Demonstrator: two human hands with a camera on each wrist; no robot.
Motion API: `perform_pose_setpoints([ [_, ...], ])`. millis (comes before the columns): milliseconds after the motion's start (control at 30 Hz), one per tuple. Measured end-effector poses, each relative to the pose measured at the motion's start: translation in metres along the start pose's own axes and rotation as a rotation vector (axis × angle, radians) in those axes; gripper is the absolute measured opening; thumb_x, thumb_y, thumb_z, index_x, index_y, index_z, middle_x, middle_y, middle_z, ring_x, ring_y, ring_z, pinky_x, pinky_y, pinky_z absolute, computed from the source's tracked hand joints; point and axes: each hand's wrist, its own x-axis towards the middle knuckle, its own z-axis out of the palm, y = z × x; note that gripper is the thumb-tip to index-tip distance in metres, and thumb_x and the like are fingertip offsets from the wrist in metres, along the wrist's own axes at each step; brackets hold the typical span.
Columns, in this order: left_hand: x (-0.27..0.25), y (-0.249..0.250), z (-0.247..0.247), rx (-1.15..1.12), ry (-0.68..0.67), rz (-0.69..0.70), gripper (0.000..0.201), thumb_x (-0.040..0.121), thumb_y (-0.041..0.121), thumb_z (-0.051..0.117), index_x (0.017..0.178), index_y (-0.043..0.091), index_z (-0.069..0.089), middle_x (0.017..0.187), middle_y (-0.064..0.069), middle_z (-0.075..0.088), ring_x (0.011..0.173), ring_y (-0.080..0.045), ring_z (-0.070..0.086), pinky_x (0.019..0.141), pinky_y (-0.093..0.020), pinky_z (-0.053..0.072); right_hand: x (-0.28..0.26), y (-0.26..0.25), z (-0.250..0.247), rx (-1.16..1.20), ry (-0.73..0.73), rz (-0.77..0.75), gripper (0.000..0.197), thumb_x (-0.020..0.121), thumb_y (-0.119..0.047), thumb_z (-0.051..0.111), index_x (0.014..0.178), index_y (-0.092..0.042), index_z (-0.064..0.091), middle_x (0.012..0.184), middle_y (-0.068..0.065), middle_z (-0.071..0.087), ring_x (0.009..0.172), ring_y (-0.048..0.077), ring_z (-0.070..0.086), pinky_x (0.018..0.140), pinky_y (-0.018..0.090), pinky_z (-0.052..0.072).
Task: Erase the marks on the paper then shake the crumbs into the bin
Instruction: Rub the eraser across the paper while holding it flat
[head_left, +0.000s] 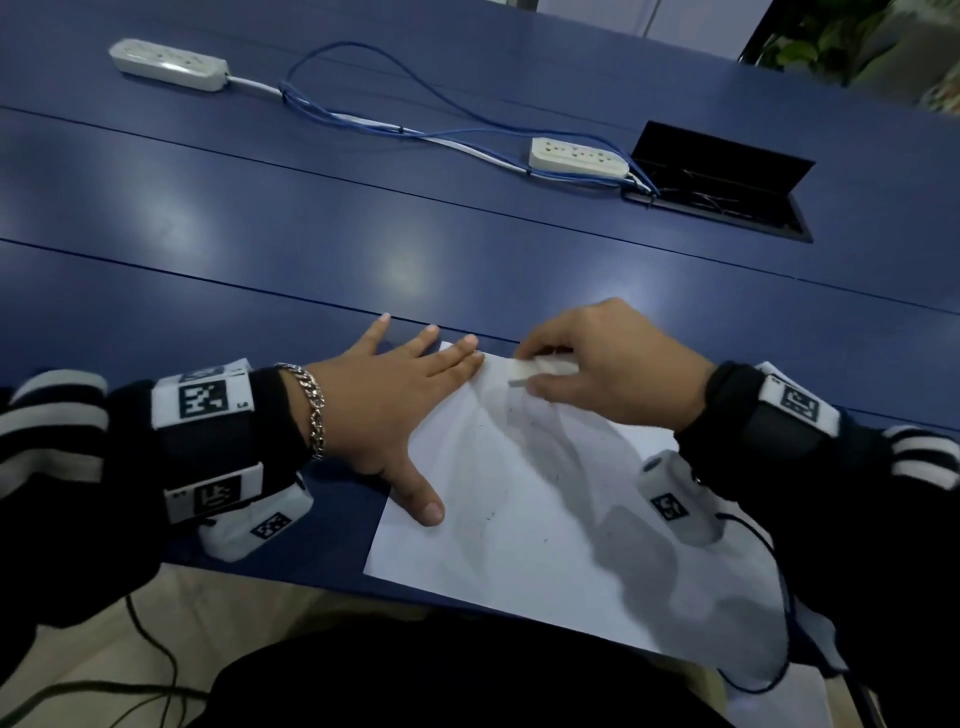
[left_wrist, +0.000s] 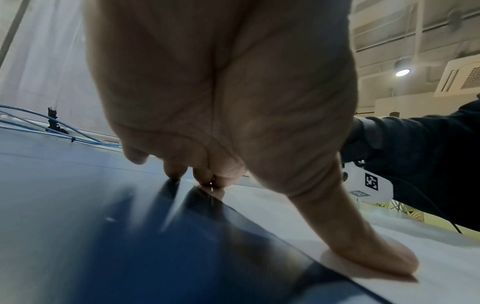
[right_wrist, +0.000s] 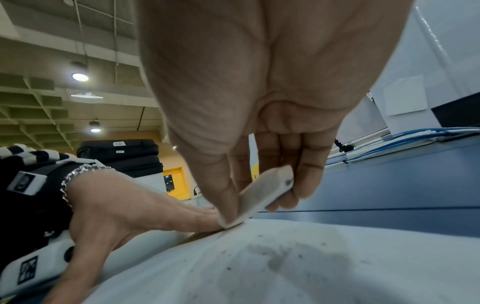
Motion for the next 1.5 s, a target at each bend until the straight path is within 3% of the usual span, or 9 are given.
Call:
perform_pose_setpoints([
  [200, -0.001, 0.002, -0.001, 0.019, -0.029, -0.047, 0.161, 0.045, 0.107, 0.056, 0.155, 0.035, -0.036, 0.163, 0.02, -0.039, 0.156, -0.029, -0.028, 0.112, -0.081, -0.012, 0.025, -0.004, 0.013, -0.074, 0.034, 0.012, 0.028, 0.09, -0.044, 0.064, 0.111, -0.03, 0.073, 0.104, -0.007, 0.073, 0.097, 0.02, 0.066, 0.086, 0.039, 0.054],
  [367, -0.001, 0.003, -0.002, -0.001, -0.036, -0.072, 0.163, 0.044, 0.105, 0.06, 0.154, 0.036, -0.038, 0.162, 0.022, -0.042, 0.156, -0.031, -0.029, 0.11, -0.083, -0.013, 0.009, -0.011, 0.016, -0.128, -0.072, -0.144, 0.027, 0.089, -0.044, 0.062, 0.108, -0.028, 0.073, 0.097, -0.005, 0.07, 0.091, 0.02, 0.064, 0.081, 0.038, 0.053],
  [567, -0.001, 0.003, -0.002, 0.002, -0.047, -0.077, 0.163, 0.043, 0.106, 0.059, 0.153, 0.037, -0.039, 0.162, 0.022, -0.041, 0.156, -0.033, -0.03, 0.109, -0.084, -0.014, 0.029, -0.003, 0.012, -0.123, 0.006, -0.016, 0.032, 0.089, -0.047, 0.059, 0.111, -0.029, 0.073, 0.1, -0.005, 0.071, 0.096, 0.023, 0.065, 0.082, 0.037, 0.053],
  [800, 0.0, 0.004, -0.001, 0.0, -0.043, -0.077, 0.164, 0.043, 0.105, 0.06, 0.153, 0.036, -0.039, 0.161, 0.022, -0.042, 0.156, -0.033, -0.03, 0.108, -0.085, -0.014, 0.009, -0.009, 0.016, -0.116, -0.06, -0.09, 0.031, 0.09, -0.047, 0.063, 0.112, -0.028, 0.074, 0.1, -0.007, 0.07, 0.092, 0.018, 0.064, 0.081, 0.035, 0.052],
  [1000, 0.0, 0.004, -0.002, 0.009, -0.06, -0.082, 0.162, 0.044, 0.105, 0.059, 0.153, 0.038, -0.039, 0.161, 0.022, -0.042, 0.155, -0.033, -0.03, 0.107, -0.086, -0.015, 0.036, 0.005, 0.012, -0.155, 0.083, 0.064, 0.031, 0.09, -0.042, 0.06, 0.111, -0.025, 0.075, 0.103, 0.0, 0.075, 0.098, 0.028, 0.066, 0.085, 0.041, 0.053],
  [1100, 0.0, 0.004, -0.001, 0.002, -0.059, -0.078, 0.162, 0.044, 0.105, 0.06, 0.153, 0.038, -0.04, 0.16, 0.022, -0.043, 0.155, -0.032, -0.032, 0.108, -0.084, -0.017, 0.026, 0.009, 0.001, -0.105, 0.165, 0.128, 0.028, 0.092, -0.042, 0.066, 0.111, -0.024, 0.075, 0.103, -0.002, 0.075, 0.094, 0.026, 0.066, 0.083, 0.036, 0.052],
  [1200, 0.0, 0.004, -0.001, 0.0, -0.059, -0.073, 0.162, 0.044, 0.106, 0.059, 0.153, 0.037, -0.04, 0.16, 0.022, -0.044, 0.154, -0.032, -0.032, 0.108, -0.084, -0.015, 0.006, 0.001, 0.0, -0.068, 0.126, 0.075, 0.03, 0.089, -0.042, 0.068, 0.113, -0.025, 0.075, 0.106, -0.004, 0.074, 0.097, 0.022, 0.067, 0.086, 0.033, 0.051],
  [1333, 0.001, 0.003, -0.001, -0.007, -0.056, -0.073, 0.162, 0.045, 0.106, 0.059, 0.152, 0.037, -0.041, 0.159, 0.022, -0.045, 0.154, -0.032, -0.033, 0.109, -0.084, -0.014, -0.009, -0.018, 0.027, -0.055, -0.032, -0.043, 0.034, 0.087, -0.051, 0.059, 0.107, -0.027, 0.072, 0.1, -0.005, 0.07, 0.094, 0.021, 0.065, 0.082, 0.04, 0.054],
  [1500, 0.0, 0.002, -0.001, -0.023, -0.067, -0.08, 0.163, 0.041, 0.107, 0.058, 0.152, 0.039, -0.04, 0.159, 0.024, -0.045, 0.155, -0.033, -0.031, 0.107, -0.086, -0.013, 0.01, -0.006, 0.018, -0.074, 0.043, 0.026, 0.035, 0.088, -0.051, 0.058, 0.107, -0.026, 0.073, 0.101, -0.004, 0.071, 0.095, 0.021, 0.065, 0.084, 0.041, 0.053],
])
